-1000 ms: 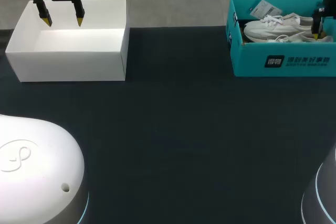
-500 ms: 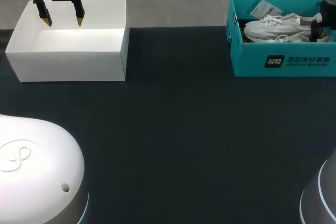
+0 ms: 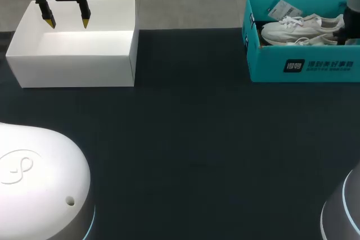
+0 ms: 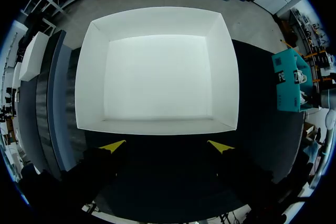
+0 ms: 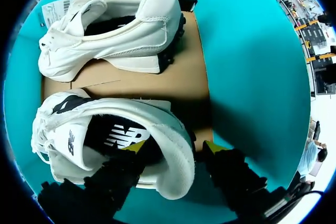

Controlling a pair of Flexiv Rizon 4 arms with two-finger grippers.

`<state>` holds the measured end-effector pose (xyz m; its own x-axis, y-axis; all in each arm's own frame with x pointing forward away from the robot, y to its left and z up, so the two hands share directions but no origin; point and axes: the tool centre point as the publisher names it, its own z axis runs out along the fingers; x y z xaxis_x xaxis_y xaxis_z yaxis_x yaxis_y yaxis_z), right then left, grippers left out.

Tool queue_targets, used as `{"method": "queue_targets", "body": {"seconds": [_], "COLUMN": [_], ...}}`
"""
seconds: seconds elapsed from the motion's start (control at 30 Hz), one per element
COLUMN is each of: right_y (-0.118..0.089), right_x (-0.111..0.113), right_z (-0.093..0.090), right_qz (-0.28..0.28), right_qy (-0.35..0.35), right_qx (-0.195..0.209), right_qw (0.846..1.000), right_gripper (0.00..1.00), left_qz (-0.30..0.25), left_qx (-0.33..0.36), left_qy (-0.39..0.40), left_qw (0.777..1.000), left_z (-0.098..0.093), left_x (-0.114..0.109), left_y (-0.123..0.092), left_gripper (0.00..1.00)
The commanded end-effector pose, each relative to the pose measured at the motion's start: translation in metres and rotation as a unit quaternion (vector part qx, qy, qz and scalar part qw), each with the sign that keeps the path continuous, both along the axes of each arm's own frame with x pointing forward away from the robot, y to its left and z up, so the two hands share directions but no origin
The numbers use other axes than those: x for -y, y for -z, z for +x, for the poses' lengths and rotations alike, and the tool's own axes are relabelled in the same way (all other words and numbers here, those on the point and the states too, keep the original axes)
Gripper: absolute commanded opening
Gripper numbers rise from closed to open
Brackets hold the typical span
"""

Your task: Take the shoe out of the shoebox, open the shoe tongue, remove and reinsert the insole, then place the shoe into the shoebox

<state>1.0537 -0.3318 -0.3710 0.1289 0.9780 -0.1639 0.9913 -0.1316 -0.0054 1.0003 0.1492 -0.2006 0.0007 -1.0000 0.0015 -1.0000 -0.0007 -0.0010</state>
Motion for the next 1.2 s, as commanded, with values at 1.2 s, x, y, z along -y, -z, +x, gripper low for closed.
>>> {"method": "queue_targets", "body": {"seconds": [1.2], "right_y": [-0.102], "right_x": [0.008], "right_z": [0.004], "right_qz": [-0.042], "right_qy": [0.099], "right_qx": [-0.035], "right_qw": [0.994], "right_gripper": [0.00], "left_qz": [0.000], "left_qx": [0.000], "left_qy": [0.000], "left_qw": [1.000], "left_z": [0.000], "left_x": [0.000], "left_y": [0.000], "left_gripper": [1.00]}}
